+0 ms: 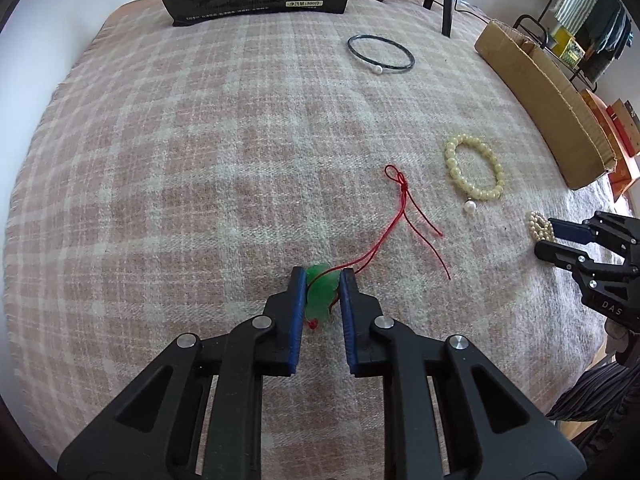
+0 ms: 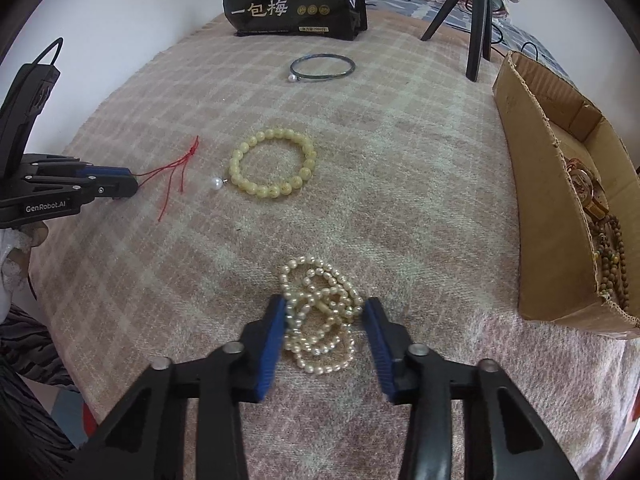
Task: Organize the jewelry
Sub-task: 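Grasp the green jade pendant with the left tool while the right tool grasps the pearl strand, then carry the pendant and pearl strand into the cardboard box and open both tools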
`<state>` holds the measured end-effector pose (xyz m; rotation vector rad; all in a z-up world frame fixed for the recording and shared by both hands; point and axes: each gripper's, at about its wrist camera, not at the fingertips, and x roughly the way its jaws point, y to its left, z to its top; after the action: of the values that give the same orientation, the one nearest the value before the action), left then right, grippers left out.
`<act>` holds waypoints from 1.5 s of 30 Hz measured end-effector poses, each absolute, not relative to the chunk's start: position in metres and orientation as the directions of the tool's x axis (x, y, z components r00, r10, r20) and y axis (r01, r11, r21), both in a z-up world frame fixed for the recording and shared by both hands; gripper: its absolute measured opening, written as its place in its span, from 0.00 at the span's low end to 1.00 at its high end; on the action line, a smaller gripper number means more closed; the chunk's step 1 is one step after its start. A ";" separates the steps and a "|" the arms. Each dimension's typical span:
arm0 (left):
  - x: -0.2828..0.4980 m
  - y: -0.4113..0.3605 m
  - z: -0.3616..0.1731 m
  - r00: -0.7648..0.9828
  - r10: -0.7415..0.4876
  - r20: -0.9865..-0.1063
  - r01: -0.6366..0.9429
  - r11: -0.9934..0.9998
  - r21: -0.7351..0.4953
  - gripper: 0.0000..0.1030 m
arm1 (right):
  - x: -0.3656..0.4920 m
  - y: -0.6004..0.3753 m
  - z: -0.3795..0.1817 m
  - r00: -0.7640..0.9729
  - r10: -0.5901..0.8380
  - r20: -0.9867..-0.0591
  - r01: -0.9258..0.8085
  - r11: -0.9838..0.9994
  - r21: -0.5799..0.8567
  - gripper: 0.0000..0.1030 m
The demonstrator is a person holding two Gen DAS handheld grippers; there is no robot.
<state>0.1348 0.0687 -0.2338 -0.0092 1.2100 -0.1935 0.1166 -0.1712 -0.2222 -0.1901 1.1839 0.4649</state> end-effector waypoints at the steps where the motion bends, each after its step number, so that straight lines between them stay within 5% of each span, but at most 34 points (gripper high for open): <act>1: 0.135 0.068 -0.233 0.341 -0.155 -0.927 0.141 0.984 -0.112 0.15 | 0.117 -0.172 -0.222 0.293 0.255 -0.921 -0.445 0.889 0.105 0.23; 16: 0.146 0.080 -0.198 0.432 -0.208 -0.877 0.078 0.978 -0.194 0.15 | 0.118 -0.167 -0.209 0.306 0.267 -0.914 -0.475 0.875 0.096 0.02; 45: 0.163 0.036 -0.109 0.576 -0.330 -0.748 0.153 0.942 -0.298 0.15 | 0.136 -0.212 -0.097 0.539 0.399 -0.742 -0.390 0.899 0.200 0.01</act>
<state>0.1634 0.0363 -0.1087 -0.2102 0.9156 -0.2852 0.1365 -0.2123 -0.0973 0.0106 0.8855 0.4690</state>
